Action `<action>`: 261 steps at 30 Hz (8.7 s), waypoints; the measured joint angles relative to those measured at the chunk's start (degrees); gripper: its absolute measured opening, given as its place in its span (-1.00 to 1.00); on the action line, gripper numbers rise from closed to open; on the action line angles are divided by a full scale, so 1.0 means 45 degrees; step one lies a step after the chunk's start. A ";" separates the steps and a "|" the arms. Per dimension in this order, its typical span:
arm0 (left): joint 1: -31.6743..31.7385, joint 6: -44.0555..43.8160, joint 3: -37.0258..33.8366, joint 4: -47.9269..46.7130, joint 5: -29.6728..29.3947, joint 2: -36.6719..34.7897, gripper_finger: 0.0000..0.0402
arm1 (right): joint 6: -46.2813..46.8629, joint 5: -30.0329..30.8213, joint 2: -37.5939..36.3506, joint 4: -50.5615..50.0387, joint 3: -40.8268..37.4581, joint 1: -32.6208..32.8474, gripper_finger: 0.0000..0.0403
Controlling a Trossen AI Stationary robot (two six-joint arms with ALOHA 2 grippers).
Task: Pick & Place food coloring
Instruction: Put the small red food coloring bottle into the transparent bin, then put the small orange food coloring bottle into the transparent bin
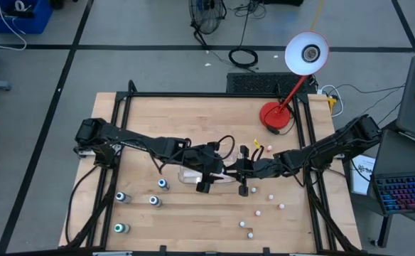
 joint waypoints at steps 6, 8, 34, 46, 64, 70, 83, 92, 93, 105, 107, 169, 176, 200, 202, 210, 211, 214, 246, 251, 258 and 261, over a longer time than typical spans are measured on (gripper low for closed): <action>0.0000 0.0155 0.0000 -0.0005 -0.0009 0.0000 -0.13 | 0.0059 0.0001 0.0000 -0.0023 0.0000 0.0000 -0.78; 0.0003 0.0178 0.0000 -0.0005 -0.0009 -0.0003 -0.16 | 0.0135 0.0001 0.0000 -0.0049 0.0000 0.0000 -0.78; 0.0155 -0.0093 0.0014 -0.2797 -0.0229 -0.1080 -0.65 | 0.0520 -0.0091 -0.0223 -0.0119 0.0010 -0.0005 -0.62; -0.0272 -0.2253 -0.0840 -0.6064 -0.2237 -0.1651 -0.65 | -0.0202 -0.0136 -0.1838 -0.0587 0.0002 0.0212 -0.54; 0.0903 -0.3231 -0.4109 -0.2675 -0.0860 -0.1034 -0.65 | -0.1125 -0.0110 -0.2234 0.0441 0.0005 0.0248 -0.53; 0.1039 -0.3050 -0.4041 -0.1812 -0.0038 -0.0156 -0.65 | -0.1156 -0.0115 -0.2229 0.0430 0.0005 0.0248 -0.55; 0.1017 -0.3189 -0.4129 -0.1656 0.0934 0.0194 -0.60 | -0.1156 -0.0111 -0.2229 0.0517 0.0005 0.0248 -0.56; 0.1010 -0.3152 -0.4114 -0.1603 0.0953 0.0180 -0.53 | -0.1156 -0.0115 -0.2229 0.0507 0.0005 0.0248 -0.56; 0.1010 -0.3157 -0.4114 -0.1603 0.0951 0.0180 -0.48 | -0.1156 -0.0115 -0.2229 0.0507 0.0005 0.0248 -0.56; 0.1010 -0.3177 -0.4099 -0.1503 0.0948 0.0179 -0.21 | -0.1156 -0.0115 -0.2229 0.0507 0.0005 0.0248 -0.56; 0.1010 -0.3179 -0.3989 -0.1549 0.0948 0.0173 -0.20 | -0.1156 -0.0112 -0.2229 0.0507 0.0005 0.0248 -0.56; 0.0010 -0.1797 -1.6053 0.4423 -0.0766 -2.0682 -0.17 | -0.3403 0.6031 -0.8508 -0.0323 -0.2780 0.3512 -0.46; 0.0010 -0.1797 -1.6053 0.4412 -0.0748 -2.0682 -0.22 | 0.5812 0.4272 -0.6062 -1.3067 0.2906 0.0465 -0.17; 0.0010 -0.1797 -1.6053 0.4410 -0.0732 -2.0682 -0.17 | 0.7524 -0.2821 -0.1603 -1.4674 0.0174 -0.6273 0.06; 0.0010 -0.1797 -1.6053 0.4410 -0.0732 -2.0682 -0.19 | 0.7519 -0.2821 -0.1588 -1.4660 0.0136 -0.6397 0.07; 0.0010 -0.1797 -1.6053 0.4410 -0.0737 -2.0682 -0.18 | 0.7240 -0.2779 -0.1402 -1.4511 0.0136 -0.6455 0.04; 0.0010 -0.1797 -1.6053 0.4408 -0.0737 -2.0682 -0.17 | 0.7179 -0.2759 -0.1302 -1.4463 0.0136 -0.6455 0.04; 0.0010 -0.1792 -1.6053 0.4406 -0.0737 -2.0682 -0.14 | 0.7081 -0.2723 -0.0859 -1.4355 0.0136 -0.6495 0.03; 0.0010 -0.1792 -1.6048 0.4414 -0.0742 -2.0682 -0.09 | 0.6136 -0.2767 0.0024 -1.4151 0.0136 -0.7533 0.03; 0.0014 -0.1792 -1.6048 0.4410 -0.0742 -2.0678 -0.09 | 0.6154 -0.2767 0.0024 -1.4151 0.0136 -0.7533 0.03; 0.0010 -0.1792 -1.6048 0.4410 -0.0742 -2.0682 -0.09 | 0.6139 -0.2757 0.0024 -1.4156 0.0136 -0.7533 0.03; 0.0010 -0.1792 -1.6048 0.4415 -0.0742 -2.0682 -0.09 | 0.6139 -0.2753 0.0019 -1.4038 -0.0022 -0.7533 0.03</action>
